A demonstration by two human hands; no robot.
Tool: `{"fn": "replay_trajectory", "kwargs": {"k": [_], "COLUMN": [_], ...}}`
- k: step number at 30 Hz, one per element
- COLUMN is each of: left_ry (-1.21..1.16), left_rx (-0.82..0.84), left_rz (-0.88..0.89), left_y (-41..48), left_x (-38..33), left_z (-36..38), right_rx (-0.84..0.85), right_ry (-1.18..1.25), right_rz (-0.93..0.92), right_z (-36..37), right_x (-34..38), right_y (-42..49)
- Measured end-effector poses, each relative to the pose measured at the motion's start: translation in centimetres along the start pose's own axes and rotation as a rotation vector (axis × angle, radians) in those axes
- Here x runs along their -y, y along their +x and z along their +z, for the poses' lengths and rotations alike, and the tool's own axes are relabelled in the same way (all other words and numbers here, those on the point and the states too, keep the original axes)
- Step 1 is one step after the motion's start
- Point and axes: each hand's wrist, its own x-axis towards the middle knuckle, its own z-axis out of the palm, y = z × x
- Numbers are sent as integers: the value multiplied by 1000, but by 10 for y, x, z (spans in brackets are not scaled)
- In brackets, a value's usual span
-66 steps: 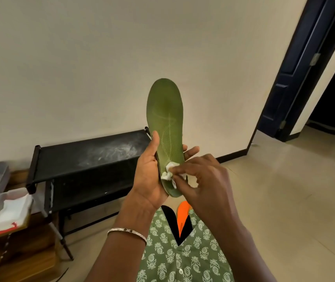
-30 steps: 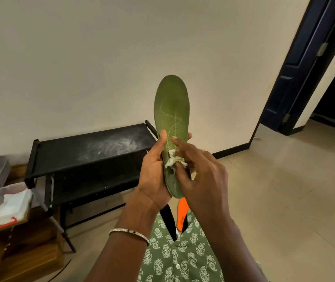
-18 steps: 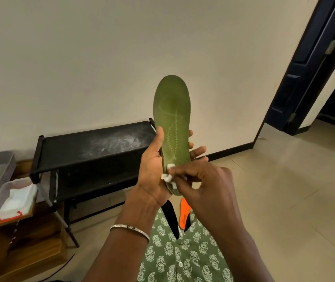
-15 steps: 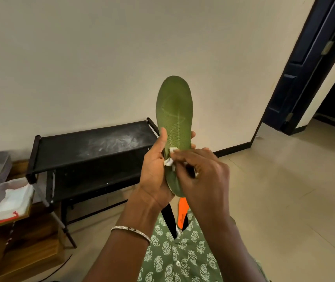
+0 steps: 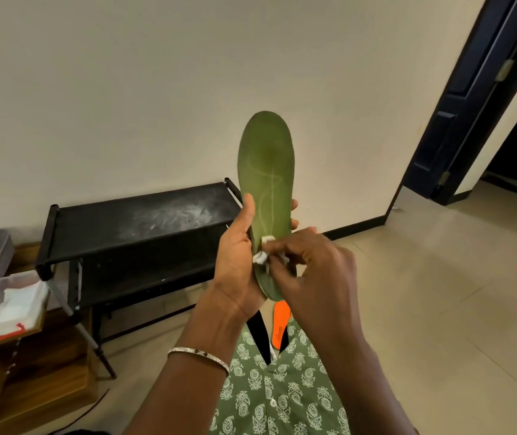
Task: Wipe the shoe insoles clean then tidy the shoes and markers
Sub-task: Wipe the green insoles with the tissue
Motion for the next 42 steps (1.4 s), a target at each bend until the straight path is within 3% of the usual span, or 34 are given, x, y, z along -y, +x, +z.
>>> {"fn": "replay_trajectory", "kwargs": {"k": [4,12,16,22,26,28,33,35,42], "left_ry": [10,94,79,66,88,68,63,42,31], "left_rx": [13,25,29,72,133,142,107,113,145], "left_rz": [0,44,-23,-51,-104,-111,-71,-58,-120], "left_y": [-1,1,3,7,4,5,8,6,5], "left_x": [3,0,3,5,8,7,0,-2,2], "left_z": [1,-5,-4,-10,-6,-7,-15,-14,-11], "right_rx": [-68,-70,19,50,-61,-64,310,382,12], "right_ry": [-7,658,697,529,36,-82,-61,-49,-163], "right_rz": [-2,414,479,463,232,173,44,31,65], "right_z": [5,-27,-24,-20,-10,-9,-25,-28,-3], "right_x": [-5,-5,-7,-9,-13,-15,-6,-2,-10], "right_y": [5,4,3,1,1,2,-1,-2,6]}}
